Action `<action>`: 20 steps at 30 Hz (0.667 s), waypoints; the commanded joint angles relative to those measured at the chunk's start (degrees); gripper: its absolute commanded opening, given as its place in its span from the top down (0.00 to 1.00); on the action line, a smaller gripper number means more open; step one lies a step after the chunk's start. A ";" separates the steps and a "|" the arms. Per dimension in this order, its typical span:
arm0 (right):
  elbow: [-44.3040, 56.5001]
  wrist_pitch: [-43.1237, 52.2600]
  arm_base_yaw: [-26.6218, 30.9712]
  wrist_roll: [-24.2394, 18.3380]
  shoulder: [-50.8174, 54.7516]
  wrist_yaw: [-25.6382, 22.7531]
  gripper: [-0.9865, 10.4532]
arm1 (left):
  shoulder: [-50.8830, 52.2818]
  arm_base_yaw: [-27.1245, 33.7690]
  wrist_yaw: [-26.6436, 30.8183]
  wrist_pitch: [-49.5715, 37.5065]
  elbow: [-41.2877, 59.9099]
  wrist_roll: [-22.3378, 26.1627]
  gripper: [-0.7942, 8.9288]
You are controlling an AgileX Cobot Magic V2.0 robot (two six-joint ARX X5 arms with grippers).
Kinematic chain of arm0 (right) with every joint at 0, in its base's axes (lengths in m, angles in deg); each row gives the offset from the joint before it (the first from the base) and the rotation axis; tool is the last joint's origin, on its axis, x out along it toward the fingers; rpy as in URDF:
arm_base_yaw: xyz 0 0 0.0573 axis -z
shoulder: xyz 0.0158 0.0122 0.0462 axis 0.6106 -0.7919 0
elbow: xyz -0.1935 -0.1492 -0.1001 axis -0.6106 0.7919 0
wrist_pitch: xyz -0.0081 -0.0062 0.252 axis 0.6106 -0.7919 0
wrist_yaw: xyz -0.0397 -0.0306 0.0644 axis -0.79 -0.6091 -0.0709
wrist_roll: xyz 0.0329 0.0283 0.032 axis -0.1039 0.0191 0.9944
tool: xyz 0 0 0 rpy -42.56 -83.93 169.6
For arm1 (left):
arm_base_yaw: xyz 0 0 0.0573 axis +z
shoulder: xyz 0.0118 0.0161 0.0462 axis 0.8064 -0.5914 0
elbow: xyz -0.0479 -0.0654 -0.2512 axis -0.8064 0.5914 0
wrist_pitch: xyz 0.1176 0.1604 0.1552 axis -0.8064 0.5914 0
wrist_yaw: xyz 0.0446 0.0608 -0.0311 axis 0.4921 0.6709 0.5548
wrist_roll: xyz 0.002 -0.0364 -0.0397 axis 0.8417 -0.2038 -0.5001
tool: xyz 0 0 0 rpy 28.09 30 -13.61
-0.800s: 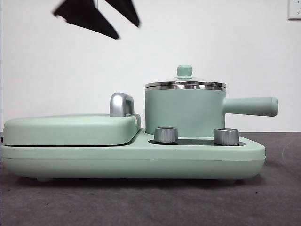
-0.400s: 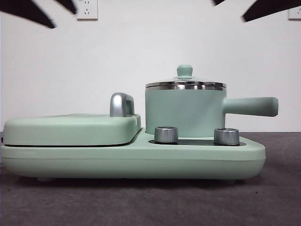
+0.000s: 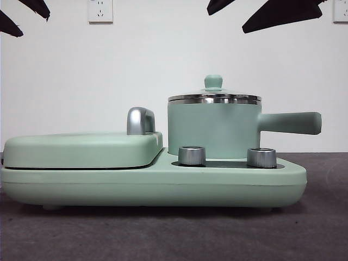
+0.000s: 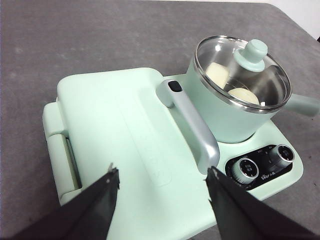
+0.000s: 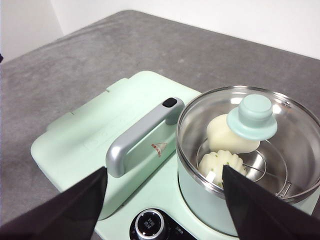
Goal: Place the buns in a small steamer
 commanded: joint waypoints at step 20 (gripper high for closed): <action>-0.59 0.79 -0.35 0.15 0.13 1.05 0.90 | 0.83 -0.15 -0.39 1.51 -0.46 -0.07 0.91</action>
